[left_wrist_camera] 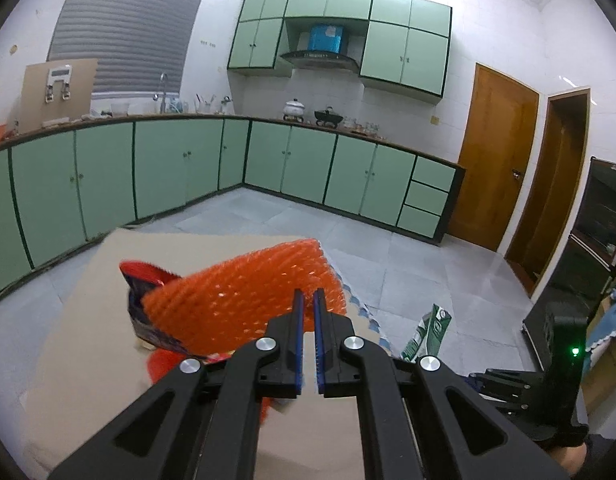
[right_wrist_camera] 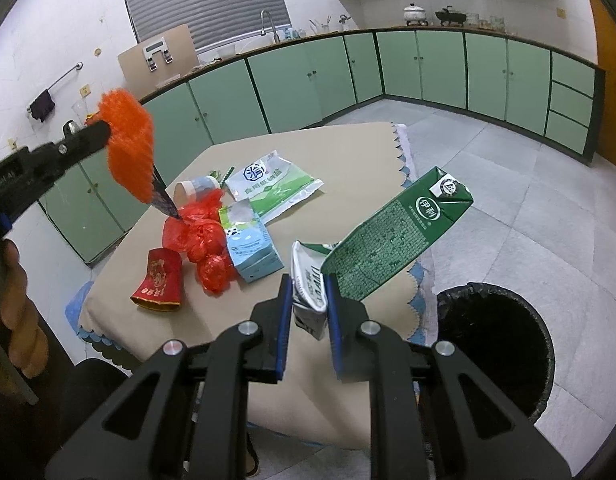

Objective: Collect trash
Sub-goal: 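Grasp the large orange mesh net with the left tool while the right tool holds the carton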

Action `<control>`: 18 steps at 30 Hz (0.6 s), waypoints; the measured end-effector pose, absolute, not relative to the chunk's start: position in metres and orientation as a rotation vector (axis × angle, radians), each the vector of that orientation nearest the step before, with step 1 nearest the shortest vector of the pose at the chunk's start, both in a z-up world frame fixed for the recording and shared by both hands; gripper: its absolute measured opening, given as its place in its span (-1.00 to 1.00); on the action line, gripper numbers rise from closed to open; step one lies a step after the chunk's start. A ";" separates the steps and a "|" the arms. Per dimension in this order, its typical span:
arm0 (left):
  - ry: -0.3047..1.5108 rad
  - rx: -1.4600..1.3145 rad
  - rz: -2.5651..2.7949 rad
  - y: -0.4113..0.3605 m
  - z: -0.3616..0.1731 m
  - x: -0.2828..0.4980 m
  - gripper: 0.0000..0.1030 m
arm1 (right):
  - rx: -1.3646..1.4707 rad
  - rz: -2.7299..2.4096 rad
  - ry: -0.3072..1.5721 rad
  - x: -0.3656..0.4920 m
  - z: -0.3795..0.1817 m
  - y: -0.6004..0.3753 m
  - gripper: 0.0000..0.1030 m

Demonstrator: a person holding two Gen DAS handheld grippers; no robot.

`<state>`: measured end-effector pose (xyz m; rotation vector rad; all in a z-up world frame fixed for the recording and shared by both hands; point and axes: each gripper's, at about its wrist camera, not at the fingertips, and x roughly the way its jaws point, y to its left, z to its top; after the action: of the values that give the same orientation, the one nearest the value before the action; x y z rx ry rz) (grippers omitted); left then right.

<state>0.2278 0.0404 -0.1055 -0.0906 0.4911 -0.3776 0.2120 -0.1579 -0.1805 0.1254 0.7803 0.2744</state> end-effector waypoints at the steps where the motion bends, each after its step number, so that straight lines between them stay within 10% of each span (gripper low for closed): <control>1: 0.497 -0.090 -0.381 0.037 -0.108 0.229 -0.91 | 0.127 0.273 0.780 0.212 -0.180 -0.159 -0.70; 18: 0.610 -0.154 -0.333 0.067 -0.154 0.231 -0.91 | 0.092 0.271 0.807 0.212 -0.183 -0.150 -0.70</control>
<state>0.2310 0.0667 -0.1537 -0.1539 0.6102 -0.3330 0.2123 -0.1504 -0.1832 0.0920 0.8071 0.2706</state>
